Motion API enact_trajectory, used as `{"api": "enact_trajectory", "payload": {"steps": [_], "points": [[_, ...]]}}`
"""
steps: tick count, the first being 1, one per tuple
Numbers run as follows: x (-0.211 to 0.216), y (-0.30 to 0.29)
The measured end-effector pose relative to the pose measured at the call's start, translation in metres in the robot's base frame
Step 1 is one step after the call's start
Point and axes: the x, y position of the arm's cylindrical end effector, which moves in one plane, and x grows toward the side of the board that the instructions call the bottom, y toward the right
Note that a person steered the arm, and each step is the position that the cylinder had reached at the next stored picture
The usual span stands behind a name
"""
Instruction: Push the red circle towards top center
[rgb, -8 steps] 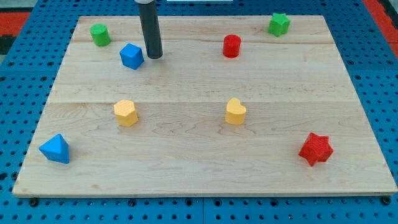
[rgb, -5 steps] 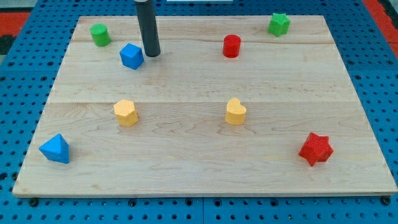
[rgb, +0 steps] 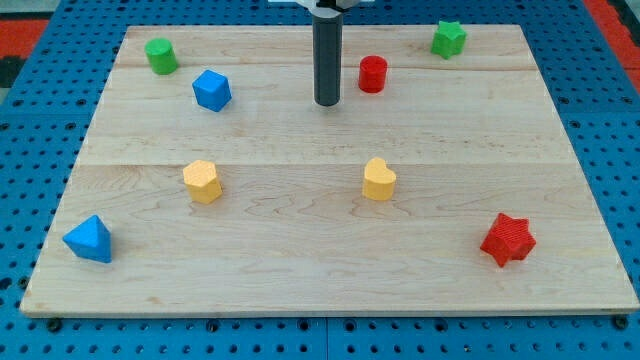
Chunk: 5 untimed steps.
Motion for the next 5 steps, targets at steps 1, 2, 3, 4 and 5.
{"api": "enact_trajectory", "payload": {"steps": [1, 2, 3, 4, 5], "points": [[-0.011, 0.010], [-0.018, 0.016], [-0.013, 0.028], [0.007, 0.076], [-0.015, 0.087]]}}
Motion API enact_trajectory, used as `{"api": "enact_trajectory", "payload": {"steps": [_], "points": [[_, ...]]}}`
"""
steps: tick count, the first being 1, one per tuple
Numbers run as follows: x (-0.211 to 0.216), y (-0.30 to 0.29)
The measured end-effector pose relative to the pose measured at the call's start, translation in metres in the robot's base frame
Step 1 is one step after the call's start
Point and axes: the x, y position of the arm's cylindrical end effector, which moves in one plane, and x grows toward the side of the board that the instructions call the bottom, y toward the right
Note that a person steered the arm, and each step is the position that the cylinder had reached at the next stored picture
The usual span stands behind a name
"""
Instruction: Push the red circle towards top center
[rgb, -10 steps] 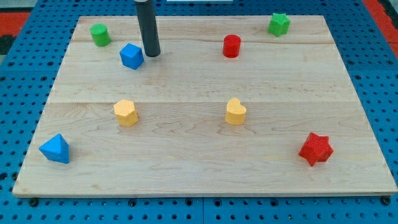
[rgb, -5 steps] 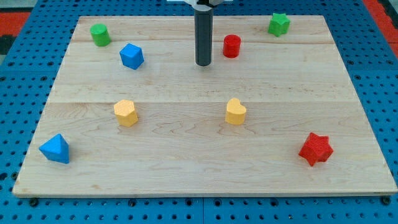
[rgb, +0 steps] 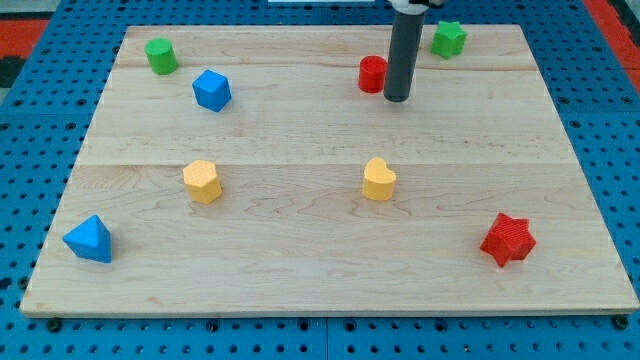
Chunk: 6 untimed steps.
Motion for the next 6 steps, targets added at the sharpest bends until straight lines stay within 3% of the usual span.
{"api": "enact_trajectory", "payload": {"steps": [2, 4, 6], "points": [[-0.026, -0.103], [-0.002, -0.080], [-0.006, -0.074]]}}
